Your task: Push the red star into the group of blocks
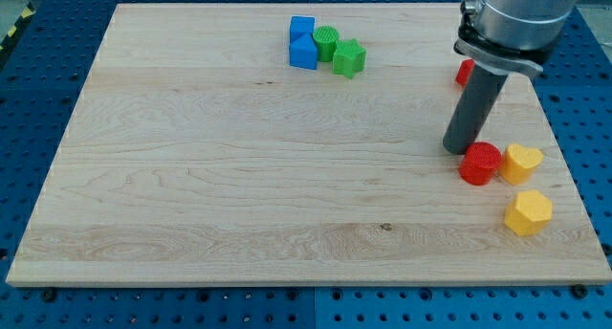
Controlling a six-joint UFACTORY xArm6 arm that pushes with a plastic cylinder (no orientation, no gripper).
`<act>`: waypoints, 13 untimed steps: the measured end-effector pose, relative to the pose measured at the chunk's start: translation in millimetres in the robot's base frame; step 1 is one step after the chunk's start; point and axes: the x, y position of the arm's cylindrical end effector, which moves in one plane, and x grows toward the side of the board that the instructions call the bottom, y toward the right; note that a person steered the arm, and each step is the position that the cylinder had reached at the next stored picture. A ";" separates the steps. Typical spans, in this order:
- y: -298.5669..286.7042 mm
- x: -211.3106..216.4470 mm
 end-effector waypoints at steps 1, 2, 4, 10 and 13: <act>5.9 7.1; 3.0 -29.2; 0.4 -127.7; 56.1 -132.9; 55.8 -96.1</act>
